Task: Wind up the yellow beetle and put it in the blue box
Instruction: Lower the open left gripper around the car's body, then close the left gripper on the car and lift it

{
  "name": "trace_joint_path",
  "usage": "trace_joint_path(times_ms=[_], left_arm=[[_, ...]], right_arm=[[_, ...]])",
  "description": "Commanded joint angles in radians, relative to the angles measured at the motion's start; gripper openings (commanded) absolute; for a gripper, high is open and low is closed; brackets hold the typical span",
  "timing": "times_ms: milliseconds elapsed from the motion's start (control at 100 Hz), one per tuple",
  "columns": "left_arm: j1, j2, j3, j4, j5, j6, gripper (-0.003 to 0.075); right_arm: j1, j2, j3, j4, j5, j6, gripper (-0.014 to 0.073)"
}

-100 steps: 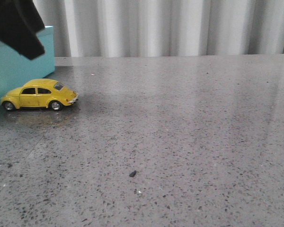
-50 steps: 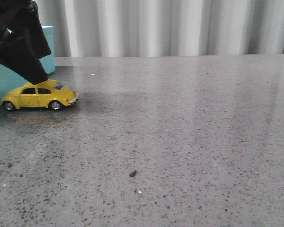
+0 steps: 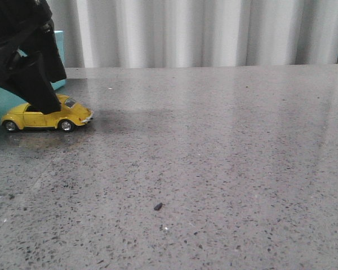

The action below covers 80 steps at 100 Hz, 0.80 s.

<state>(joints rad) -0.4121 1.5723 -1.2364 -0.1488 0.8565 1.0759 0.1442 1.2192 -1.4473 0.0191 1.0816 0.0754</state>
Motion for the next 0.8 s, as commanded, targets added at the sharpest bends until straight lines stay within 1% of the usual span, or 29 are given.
trace_joint_path(times_ms=[0,790], left_arm=[[-0.006,-0.027,-0.037,0.009,-0.037,0.000,0.0472],[-0.006,0.042,-0.038,0.022,-0.043,0.000,0.0472]], right_arm=[[-0.001,-0.029,-0.024,0.003,-0.055,-0.018,-0.0061],[-0.001,-0.029,-0.024,0.003,-0.048,-0.024,-0.0061]])
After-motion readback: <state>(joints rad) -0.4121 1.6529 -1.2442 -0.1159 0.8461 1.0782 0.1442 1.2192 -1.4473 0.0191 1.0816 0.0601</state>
